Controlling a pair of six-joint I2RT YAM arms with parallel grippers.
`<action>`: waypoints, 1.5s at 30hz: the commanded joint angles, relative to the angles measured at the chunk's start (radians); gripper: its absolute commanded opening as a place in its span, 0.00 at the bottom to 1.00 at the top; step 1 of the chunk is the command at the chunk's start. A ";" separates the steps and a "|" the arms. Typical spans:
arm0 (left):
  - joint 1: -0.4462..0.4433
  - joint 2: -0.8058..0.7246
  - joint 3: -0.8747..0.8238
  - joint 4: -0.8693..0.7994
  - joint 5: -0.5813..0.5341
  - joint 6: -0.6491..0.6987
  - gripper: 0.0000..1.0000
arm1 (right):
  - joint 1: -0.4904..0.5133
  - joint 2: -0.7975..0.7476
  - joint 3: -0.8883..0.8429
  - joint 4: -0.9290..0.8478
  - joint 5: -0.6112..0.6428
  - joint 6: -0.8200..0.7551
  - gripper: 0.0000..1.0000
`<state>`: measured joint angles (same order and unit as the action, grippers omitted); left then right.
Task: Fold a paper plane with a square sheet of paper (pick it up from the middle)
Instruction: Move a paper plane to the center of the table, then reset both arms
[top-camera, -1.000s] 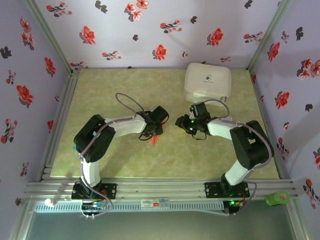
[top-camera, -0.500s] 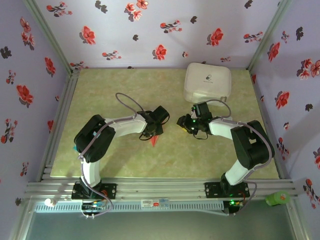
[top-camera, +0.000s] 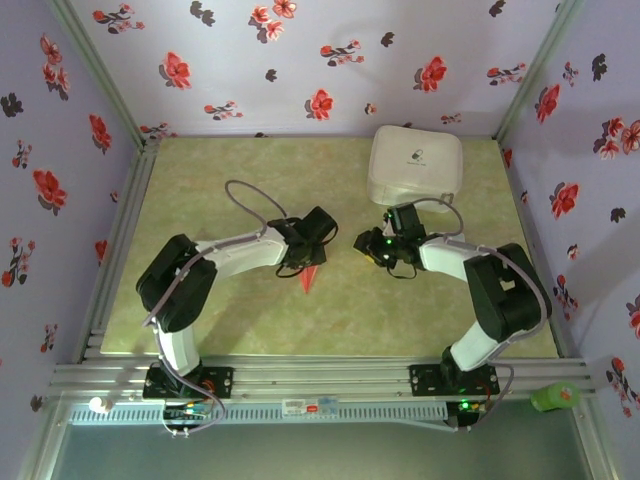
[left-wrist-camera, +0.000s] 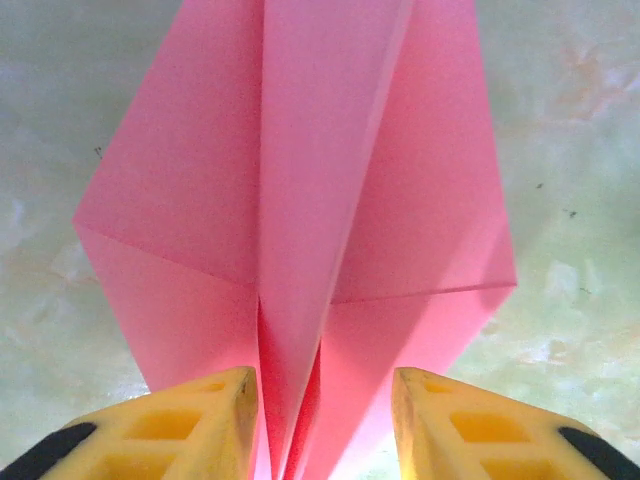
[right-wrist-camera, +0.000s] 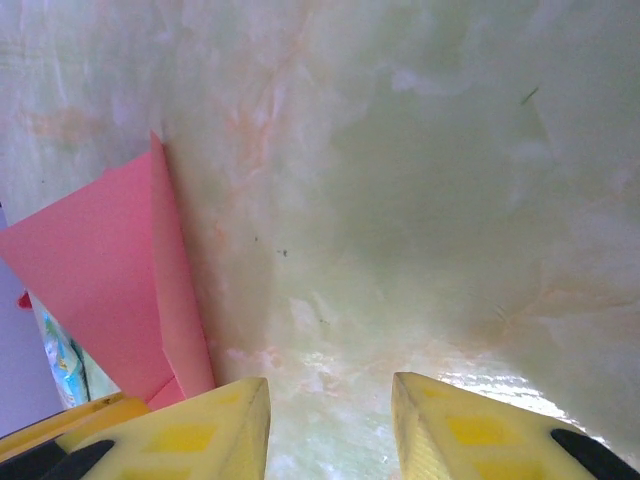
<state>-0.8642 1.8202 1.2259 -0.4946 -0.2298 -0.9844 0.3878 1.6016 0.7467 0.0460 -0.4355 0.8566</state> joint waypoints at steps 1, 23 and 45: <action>-0.009 -0.072 0.005 -0.010 -0.051 0.041 0.41 | -0.007 -0.082 0.020 -0.072 0.071 -0.076 0.37; 0.438 -0.690 -0.607 0.449 -0.373 0.653 1.00 | -0.089 -0.354 -0.213 0.241 0.906 -0.834 0.86; 0.804 -0.331 -0.826 1.334 -0.012 0.994 1.00 | -0.395 -0.029 -0.356 0.857 0.496 -0.775 0.90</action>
<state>-0.1074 1.4349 0.4267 0.6064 -0.3264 -0.0334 -0.0086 1.5616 0.3328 0.8555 0.0750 0.0505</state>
